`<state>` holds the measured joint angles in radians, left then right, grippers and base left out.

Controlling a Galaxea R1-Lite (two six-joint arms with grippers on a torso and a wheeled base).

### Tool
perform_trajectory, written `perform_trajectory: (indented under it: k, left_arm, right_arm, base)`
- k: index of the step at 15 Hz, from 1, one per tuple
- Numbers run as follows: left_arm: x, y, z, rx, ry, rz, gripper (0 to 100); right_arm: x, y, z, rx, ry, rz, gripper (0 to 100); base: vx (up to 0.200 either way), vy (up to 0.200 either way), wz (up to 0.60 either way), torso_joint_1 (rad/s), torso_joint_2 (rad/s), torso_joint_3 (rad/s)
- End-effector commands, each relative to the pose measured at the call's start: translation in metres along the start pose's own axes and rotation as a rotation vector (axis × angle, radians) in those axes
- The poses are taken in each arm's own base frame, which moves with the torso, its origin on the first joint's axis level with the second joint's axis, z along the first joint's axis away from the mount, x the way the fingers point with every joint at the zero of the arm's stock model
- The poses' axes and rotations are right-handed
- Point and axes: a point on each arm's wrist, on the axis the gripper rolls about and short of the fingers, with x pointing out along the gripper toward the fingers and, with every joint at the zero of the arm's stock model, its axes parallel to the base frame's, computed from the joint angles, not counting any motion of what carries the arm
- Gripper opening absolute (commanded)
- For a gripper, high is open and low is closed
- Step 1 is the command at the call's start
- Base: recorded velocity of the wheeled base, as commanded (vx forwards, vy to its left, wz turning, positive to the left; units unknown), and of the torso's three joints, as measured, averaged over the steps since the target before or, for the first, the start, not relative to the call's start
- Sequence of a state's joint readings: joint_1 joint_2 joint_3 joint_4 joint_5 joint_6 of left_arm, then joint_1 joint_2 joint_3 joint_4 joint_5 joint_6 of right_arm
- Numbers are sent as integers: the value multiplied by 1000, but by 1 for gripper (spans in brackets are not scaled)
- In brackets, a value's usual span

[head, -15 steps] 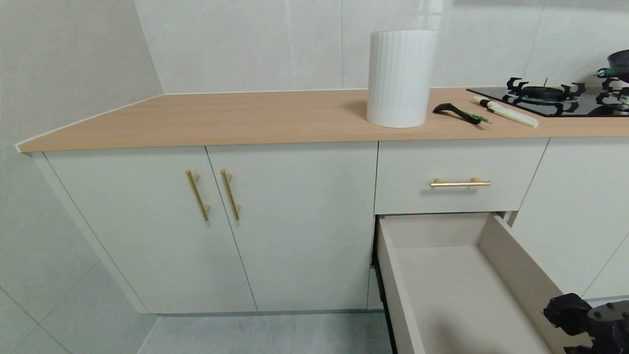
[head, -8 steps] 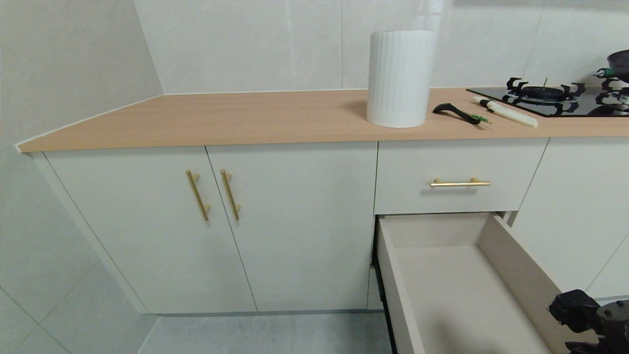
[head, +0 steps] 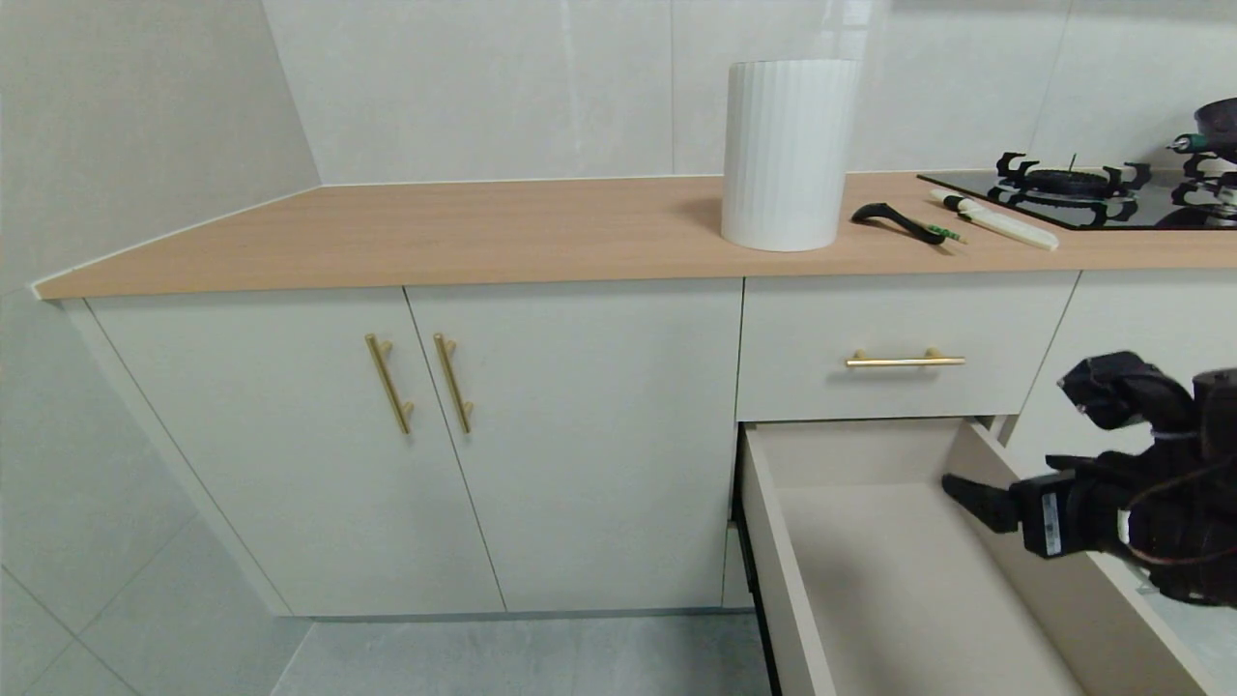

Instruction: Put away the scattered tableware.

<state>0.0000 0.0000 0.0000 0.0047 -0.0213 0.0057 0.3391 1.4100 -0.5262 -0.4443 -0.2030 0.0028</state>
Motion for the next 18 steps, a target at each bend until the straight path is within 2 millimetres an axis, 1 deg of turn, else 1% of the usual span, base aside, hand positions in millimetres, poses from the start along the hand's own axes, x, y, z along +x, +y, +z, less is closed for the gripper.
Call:
perform_trajectory:
  k: [1, 2, 3, 4, 5, 6, 7, 9, 10, 11, 14, 16, 18]
  left_arm:
    - [0, 0, 0, 0, 0, 0, 100]
    - [0, 0, 0, 0, 0, 0, 100]
    - [0, 0, 0, 0, 0, 0, 100]
    - [0, 0, 0, 0, 0, 0, 100]
    - [0, 0, 0, 0, 0, 0, 100]
    - [0, 0, 0, 0, 0, 0, 100]
    - [0, 0, 0, 0, 0, 0, 100]
    - [0, 0, 0, 0, 0, 0, 100]
    - [0, 0, 0, 0, 0, 0, 100]
    - [0, 0, 0, 0, 0, 0, 100]
    - [0, 0, 0, 0, 0, 0, 100]
    - [0, 0, 0, 0, 0, 0, 100]
    - [0, 0, 0, 0, 0, 0, 100]
  right_arm:
    - [-7, -4, 55, 8, -54, 40, 100]
    - [-8, -4, 56, 41, -42, 85, 100]
    - [-8, -4, 59, 77, -54, 94, 100]
    - [-10, -9, 71, 119, -86, 78, 100]
    - [-11, -20, 81, 136, -78, 38, 100]
    - [-16, -30, 87, 134, -40, 16, 100]
    - [-16, -36, 90, 112, -26, 30, 100]
    - [-16, -39, 93, 79, -41, 47, 100]
    - [-17, -40, 102, 70, -84, 55, 100]
    - [-18, -40, 108, 65, -100, 52, 100]
    - [-19, -40, 109, 36, -108, 52, 100]
    - [-19, -40, 110, 27, -110, 45, 100]
    - [-19, -40, 109, 23, -108, 42, 100]
  base:
    - [0, 0, 0, 0, 0, 0]
    - [0, 0, 0, 0, 0, 0]
    - [0, 0, 0, 0, 0, 0]
    - [0, 0, 0, 0, 0, 0]
    - [0, 0, 0, 0, 0, 0]
    - [0, 0, 0, 0, 0, 0]
    - [0, 0, 0, 0, 0, 0]
    - [0, 0, 0, 0, 0, 0]
    - [0, 0, 0, 0, 0, 0]
    - [0, 0, 0, 0, 0, 0]
    - [0, 0, 0, 4, -40, -38]
    - [0, 0, 0, 19, -173, -264]
    - [0, 0, 0, 63, -425, -342]
